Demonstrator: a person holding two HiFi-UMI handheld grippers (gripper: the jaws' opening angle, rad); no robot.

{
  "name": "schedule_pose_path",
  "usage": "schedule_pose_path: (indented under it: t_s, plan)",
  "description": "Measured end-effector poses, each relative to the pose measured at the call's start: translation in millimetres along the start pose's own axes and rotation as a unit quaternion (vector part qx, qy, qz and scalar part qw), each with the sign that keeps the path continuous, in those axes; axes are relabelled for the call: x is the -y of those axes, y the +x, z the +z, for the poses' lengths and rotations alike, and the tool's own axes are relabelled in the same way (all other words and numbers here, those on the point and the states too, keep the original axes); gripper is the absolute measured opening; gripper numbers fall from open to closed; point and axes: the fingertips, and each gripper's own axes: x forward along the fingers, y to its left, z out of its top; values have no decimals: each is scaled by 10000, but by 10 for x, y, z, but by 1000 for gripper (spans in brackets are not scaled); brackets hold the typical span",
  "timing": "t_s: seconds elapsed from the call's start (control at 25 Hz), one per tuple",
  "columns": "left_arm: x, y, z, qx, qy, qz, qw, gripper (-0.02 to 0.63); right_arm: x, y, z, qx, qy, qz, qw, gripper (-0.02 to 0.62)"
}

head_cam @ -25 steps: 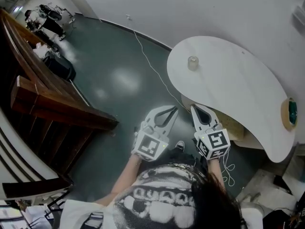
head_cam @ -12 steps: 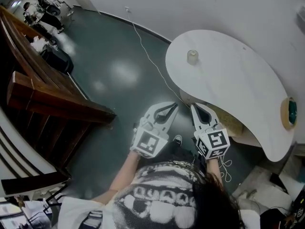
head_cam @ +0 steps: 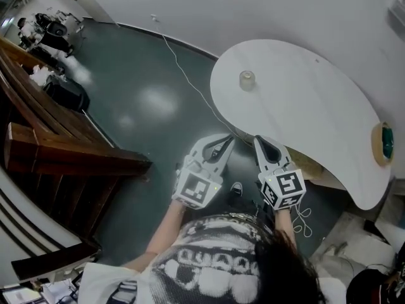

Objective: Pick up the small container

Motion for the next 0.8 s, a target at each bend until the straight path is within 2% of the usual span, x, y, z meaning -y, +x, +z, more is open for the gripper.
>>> schedule_pose_path:
  t_s: [0.16,0.32,0.52,0.8]
  plan:
    - [-219,189,-75,-29,-7,-206,9998,11,171,276,42,6,42,-191,9998,3]
    - [-604,397,-222,-87,26,-304,9995,11,293,700,105,-107,27,-306,9995,3]
    - [-1076,664,-229,7,7,-563,9984,11,463,1178,186,-229,-25,-587,9980,3]
    - [-1592,1011,-356,38,188,-847,9962,11,747,1653,170,-432,-24,-991,9941,3]
